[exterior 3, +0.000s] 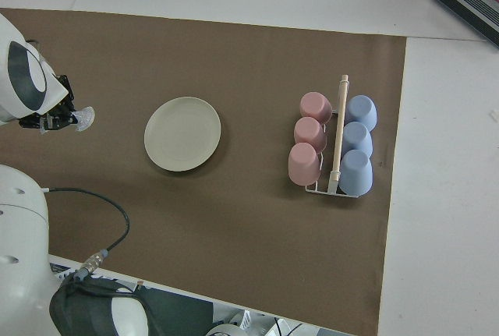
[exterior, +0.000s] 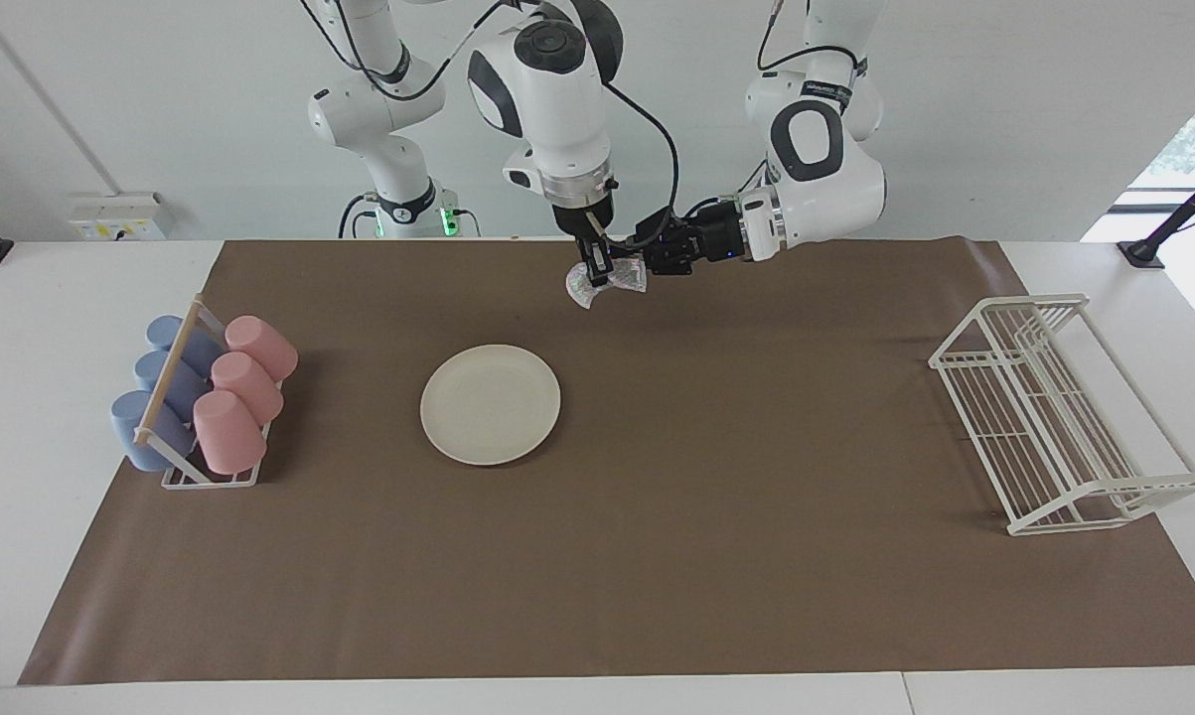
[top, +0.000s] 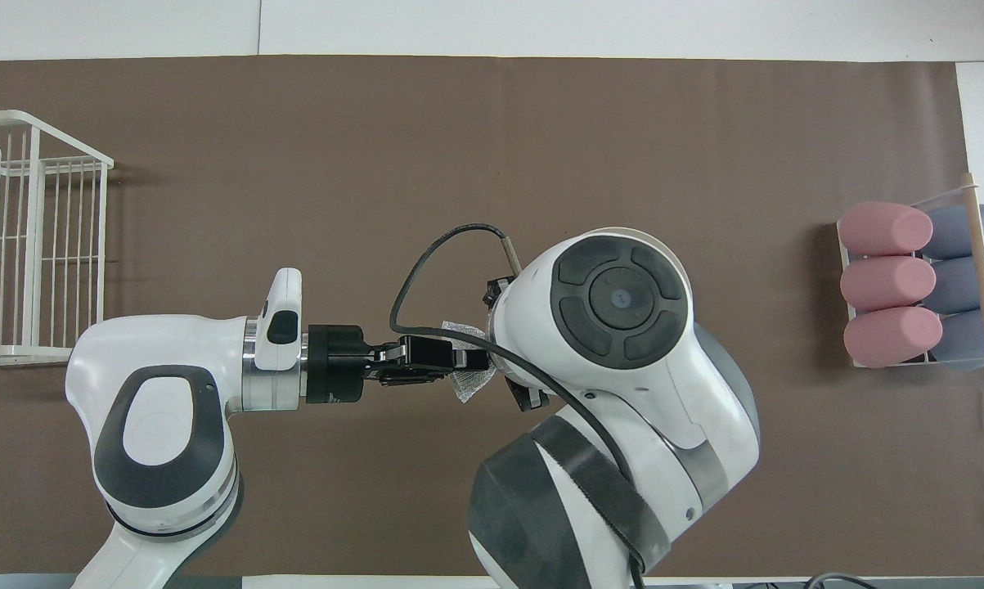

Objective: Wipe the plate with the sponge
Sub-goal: 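Rub the sponge in the left gripper across the plate again, then set the plate down and return the right gripper while the left gripper holds the sponge, then carry the sponge back to the basket with the left gripper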

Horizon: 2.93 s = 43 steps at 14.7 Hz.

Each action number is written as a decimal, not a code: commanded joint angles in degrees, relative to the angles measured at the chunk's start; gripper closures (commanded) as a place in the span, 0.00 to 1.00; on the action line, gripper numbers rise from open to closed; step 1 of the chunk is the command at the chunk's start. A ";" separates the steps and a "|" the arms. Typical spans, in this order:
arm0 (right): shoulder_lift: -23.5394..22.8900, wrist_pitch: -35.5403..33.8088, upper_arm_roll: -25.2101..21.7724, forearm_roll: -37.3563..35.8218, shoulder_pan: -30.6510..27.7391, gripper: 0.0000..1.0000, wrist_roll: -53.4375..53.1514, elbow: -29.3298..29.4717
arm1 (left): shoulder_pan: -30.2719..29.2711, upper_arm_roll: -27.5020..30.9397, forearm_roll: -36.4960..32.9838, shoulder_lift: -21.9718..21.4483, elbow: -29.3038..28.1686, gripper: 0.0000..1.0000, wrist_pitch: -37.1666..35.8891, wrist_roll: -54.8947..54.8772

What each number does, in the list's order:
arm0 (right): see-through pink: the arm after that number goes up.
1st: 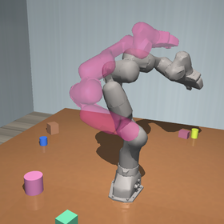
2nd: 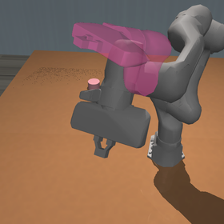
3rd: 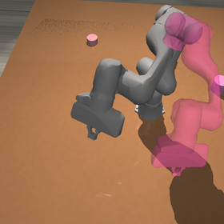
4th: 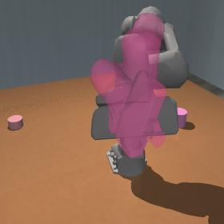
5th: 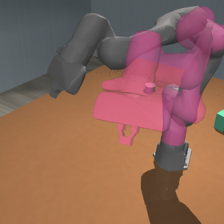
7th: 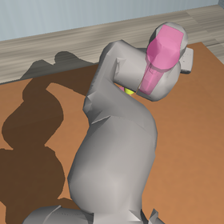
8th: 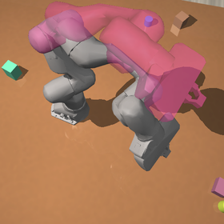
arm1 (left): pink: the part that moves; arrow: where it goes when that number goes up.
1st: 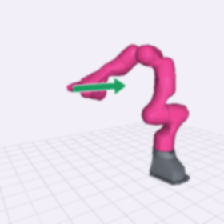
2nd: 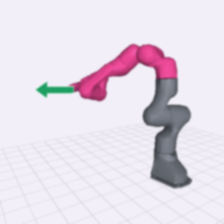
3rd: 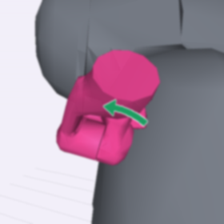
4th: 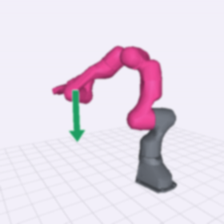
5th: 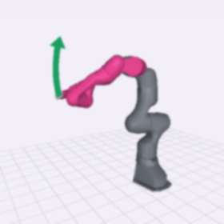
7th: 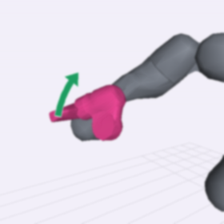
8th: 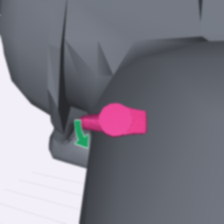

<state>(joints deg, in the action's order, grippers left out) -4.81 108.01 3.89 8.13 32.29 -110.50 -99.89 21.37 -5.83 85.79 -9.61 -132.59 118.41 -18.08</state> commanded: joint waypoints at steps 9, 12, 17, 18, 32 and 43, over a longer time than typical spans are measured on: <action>2.51 -1.04 -0.20 -0.84 -2.83 0.00 8.53 -1.70 | 0.96 1.00 1.31 -0.76 -1.45 1.00 1.38 0.85; 6.55 -2.61 -0.37 -0.92 -9.76 0.00 30.17 -3.73 | -0.27 1.18 1.22 -0.76 -1.54 1.00 1.38 0.94; 11.31 -16.68 -0.38 -0.93 -24.71 0.00 62.73 -3.64 | -1.07 1.18 -1.66 -0.33 -2.50 1.00 8.13 1.91; 11.31 -16.86 -0.38 -0.93 -26.12 0.00 66.17 -3.64 | -1.24 1.18 -2.64 -0.33 -2.59 1.00 8.41 1.99; 9.82 -15.28 0.06 -3.91 -33.17 0.00 110.93 -1.55 | -13.37 1.26 -46.19 3.45 8.38 1.00 5.78 28.60; 4.72 -17.83 -5.20 -7.25 -31.50 0.00 123.57 4.09 | -14.78 1.26 -98.59 9.51 24.02 1.00 -18.45 39.16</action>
<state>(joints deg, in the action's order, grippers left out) -1.13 90.94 0.66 1.89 0.26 9.25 -95.11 6.26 -4.16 -6.85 -3.69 -115.51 106.57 18.42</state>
